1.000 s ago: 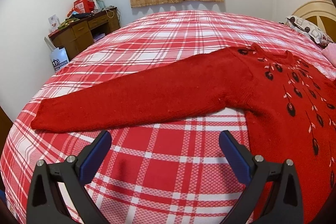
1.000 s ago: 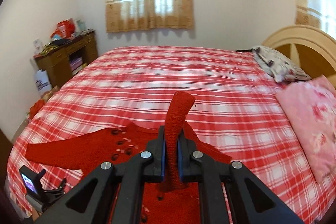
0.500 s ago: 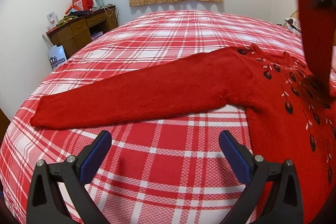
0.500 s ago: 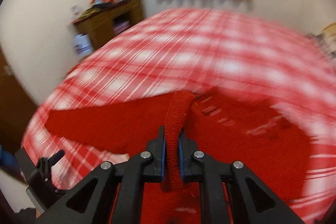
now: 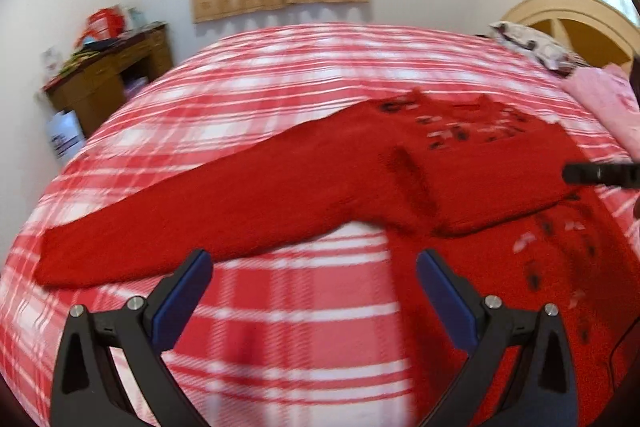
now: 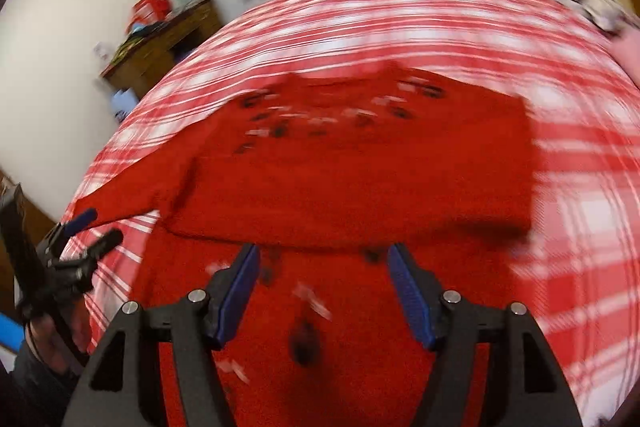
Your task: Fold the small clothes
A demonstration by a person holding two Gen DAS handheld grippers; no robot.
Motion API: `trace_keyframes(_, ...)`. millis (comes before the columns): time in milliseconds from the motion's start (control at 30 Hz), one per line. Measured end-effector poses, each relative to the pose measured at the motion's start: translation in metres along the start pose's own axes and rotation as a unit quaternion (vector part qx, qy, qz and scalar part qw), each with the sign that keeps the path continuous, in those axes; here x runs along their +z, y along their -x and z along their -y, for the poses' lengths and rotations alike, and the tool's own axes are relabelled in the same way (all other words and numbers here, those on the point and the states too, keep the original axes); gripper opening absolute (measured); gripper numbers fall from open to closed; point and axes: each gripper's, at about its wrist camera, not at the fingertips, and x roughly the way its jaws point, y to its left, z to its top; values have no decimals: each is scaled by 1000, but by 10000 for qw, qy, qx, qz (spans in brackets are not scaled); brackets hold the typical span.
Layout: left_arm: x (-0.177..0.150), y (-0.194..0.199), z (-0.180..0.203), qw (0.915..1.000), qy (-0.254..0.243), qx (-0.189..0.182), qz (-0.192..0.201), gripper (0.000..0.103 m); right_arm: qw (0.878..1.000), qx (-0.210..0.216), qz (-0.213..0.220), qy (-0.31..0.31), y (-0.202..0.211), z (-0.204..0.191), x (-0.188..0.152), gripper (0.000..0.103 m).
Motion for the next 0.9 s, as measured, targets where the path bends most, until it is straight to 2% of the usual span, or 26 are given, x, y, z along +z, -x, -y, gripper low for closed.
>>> trace_keyframes(100,12,-11,19,9996,-57,-292,-39,102,9998,96,123,-147,13,11,-22,68)
trace_keyframes(133,17,-18,27,9994,-94,-320,-63,98,9998,101,157,-118,14,11,-26,68)
trace_keyframes(200,24,-30,39,9989,-193,-391,-161,83,9997,77,239,-19,16,9,-36,68)
trace_keyframes(233,27,-38,45,9983,-231,-472,-240,81,9995,75,296,33,18,9,-42,68)
trace_keyframes(300,33,-56,54,9979,-225,-463,-397,67,9992,107,366,90,20,12,-52,68)
trace_keyframes(333,33,-61,59,9971,-212,-526,-500,67,9991,123,391,125,20,13,-57,68)
trace_keyframes(367,34,-73,63,9964,-223,-498,-646,59,9989,136,408,165,20,14,-62,68)
trace_keyframes(400,33,-79,65,9963,-219,-426,-714,46,9989,143,413,190,19,15,-64,68)
trace_keyframes(433,32,-86,66,9954,-207,-467,-808,39,9987,152,426,228,18,15,-68,68)
trace_keyframes(467,32,-89,66,9956,-162,-558,-742,30,9986,154,433,249,18,15,-70,68)
trace_keyframes(500,33,-86,64,9964,-119,-551,-639,7,9986,154,432,260,17,17,-71,68)
trace_keyframes(567,37,-77,60,9961,-73,-658,-590,8,9986,213,450,200,16,20,-71,68)
trace_keyframes(767,51,-28,43,9977,-41,-674,0,8,9987,288,419,21,12,28,-73,68)
trace_keyframes(900,45,-39,32,9992,18,-385,-54,8,9990,187,402,9,15,26,-72,68)
